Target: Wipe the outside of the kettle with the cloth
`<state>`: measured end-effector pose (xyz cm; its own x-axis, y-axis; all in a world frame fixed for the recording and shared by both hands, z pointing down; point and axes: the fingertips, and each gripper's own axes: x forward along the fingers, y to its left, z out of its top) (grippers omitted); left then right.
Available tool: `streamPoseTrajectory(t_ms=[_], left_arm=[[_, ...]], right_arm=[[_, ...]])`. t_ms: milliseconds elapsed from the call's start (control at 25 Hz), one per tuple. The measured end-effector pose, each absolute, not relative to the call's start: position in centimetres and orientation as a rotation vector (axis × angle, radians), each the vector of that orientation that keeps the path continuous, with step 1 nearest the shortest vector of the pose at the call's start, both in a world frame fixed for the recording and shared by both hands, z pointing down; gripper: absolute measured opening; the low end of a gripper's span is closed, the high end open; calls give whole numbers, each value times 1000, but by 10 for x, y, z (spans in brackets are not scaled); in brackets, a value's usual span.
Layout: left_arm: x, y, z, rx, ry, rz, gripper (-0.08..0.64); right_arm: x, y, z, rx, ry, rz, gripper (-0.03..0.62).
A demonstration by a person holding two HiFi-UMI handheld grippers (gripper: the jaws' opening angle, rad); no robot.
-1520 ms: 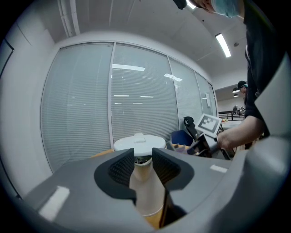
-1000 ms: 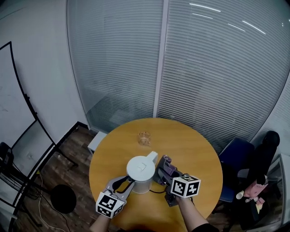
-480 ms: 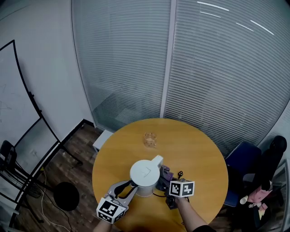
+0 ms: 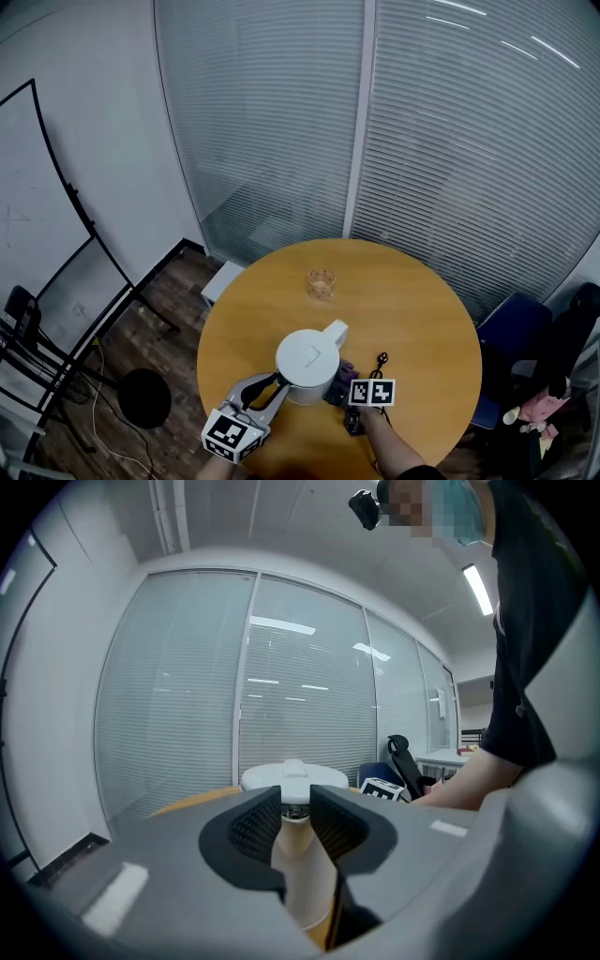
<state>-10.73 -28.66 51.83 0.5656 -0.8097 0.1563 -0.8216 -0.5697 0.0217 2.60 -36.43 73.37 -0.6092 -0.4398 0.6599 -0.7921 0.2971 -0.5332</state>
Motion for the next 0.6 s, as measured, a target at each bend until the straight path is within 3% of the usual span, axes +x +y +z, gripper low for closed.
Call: streamPoseTrajectory(t_ms=[280, 520, 600], left_arm=[[-111, -287, 519, 2686, -1415, 196, 78], [-108, -288, 520, 2690, -1418, 194, 76], [-109, -284, 519, 2678, -1416, 173, 41]], right_arm=[[38, -354, 718, 1259, -2206, 1267, 97], [57, -334, 655, 1385, -2348, 1178, 97], [59, -325, 627, 1415, -2415, 1126, 97]])
